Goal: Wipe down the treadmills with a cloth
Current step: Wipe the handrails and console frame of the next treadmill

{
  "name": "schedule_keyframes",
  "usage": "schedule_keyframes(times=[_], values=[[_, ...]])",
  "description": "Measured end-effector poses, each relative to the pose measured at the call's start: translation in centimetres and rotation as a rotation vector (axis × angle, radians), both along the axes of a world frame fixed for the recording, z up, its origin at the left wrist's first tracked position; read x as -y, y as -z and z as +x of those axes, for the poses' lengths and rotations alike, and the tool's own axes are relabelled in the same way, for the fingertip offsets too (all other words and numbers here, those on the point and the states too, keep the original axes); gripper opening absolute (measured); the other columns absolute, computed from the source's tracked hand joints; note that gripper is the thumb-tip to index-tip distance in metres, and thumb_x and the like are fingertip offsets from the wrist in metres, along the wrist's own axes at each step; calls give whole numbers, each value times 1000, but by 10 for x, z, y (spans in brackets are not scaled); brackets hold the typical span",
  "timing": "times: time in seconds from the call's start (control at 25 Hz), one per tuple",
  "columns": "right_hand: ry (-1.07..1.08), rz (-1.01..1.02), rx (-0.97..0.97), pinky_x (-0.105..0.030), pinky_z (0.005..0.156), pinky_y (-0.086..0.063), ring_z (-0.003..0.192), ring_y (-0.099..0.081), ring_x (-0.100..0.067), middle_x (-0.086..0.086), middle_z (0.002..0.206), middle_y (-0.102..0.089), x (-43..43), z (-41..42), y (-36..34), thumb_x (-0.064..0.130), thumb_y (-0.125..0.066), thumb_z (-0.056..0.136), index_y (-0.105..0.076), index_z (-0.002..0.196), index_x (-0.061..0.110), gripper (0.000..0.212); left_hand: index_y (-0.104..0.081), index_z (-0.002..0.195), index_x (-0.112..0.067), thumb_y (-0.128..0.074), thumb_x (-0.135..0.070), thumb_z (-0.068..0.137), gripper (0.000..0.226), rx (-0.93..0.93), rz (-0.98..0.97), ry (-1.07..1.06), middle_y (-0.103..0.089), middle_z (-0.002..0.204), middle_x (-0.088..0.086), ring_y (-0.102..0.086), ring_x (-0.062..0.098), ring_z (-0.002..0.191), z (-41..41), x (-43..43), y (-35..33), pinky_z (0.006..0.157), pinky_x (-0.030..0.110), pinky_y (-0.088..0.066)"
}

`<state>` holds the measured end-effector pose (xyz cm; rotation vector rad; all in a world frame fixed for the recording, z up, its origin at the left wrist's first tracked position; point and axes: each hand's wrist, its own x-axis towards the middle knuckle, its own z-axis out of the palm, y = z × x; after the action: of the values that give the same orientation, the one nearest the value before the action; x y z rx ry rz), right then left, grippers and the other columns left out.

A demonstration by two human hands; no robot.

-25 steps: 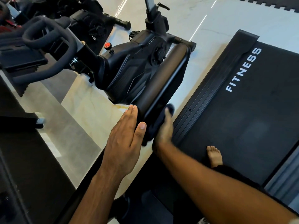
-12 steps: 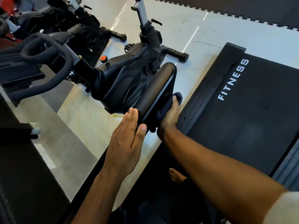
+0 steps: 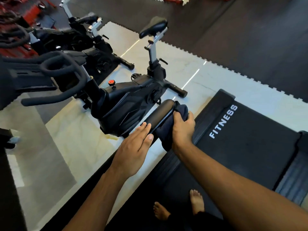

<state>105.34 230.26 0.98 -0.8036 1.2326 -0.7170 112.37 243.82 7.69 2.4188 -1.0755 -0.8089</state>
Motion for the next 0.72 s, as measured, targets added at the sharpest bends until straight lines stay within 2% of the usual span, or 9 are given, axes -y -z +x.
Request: schedule_keyframes(times=[0.08, 0.24, 0.36, 0.52, 0.72], values=[[-94, -171, -95, -19, 73, -45, 90, -60, -6, 9, 104, -65, -2, -7, -24, 22, -62, 91, -60, 120, 25, 29, -30, 150, -34, -29, -51, 100, 53, 0, -4, -34, -27, 154, -23, -19, -10, 140, 2, -3, -6, 119, 27, -18], [-340, -518, -126, -27, 90, -49, 103, -60, -8, 12, 117, -65, -34, -17, -57, 20, -63, 83, -59, 123, 33, 42, -36, 148, -35, -30, -52, 101, 50, 48, -35, -168, -35, 152, -19, -30, -1, 140, 7, -37, -23, 117, 31, -25], [-711, -697, -82, -28, 84, -48, 100, -61, -9, 12, 111, -65, -67, 5, -77, 19, -65, 83, -59, 119, 31, 38, -39, 146, -38, -30, -54, 100, 49, 106, -22, -303, -39, 151, -16, -38, 9, 138, 12, -79, -39, 113, 35, -31], [-1146, -819, -159, -28, 72, -39, 86, -56, -12, 10, 95, -61, -133, 52, -101, 24, -72, 83, -51, 103, 30, 30, -39, 145, -40, -31, -55, 99, 49, 136, -4, -526, -43, 150, -11, -43, 18, 135, 19, -161, -52, 108, 36, -36], [-1597, -960, -120, -36, 82, -53, 92, -65, -18, 5, 99, -71, -246, 103, -114, 28, -71, 81, -63, 105, 25, 26, -42, 145, -33, -34, -49, 100, 48, 182, 1, -872, -47, 148, -7, -45, 17, 134, 2, -291, -59, 108, 34, -38]])
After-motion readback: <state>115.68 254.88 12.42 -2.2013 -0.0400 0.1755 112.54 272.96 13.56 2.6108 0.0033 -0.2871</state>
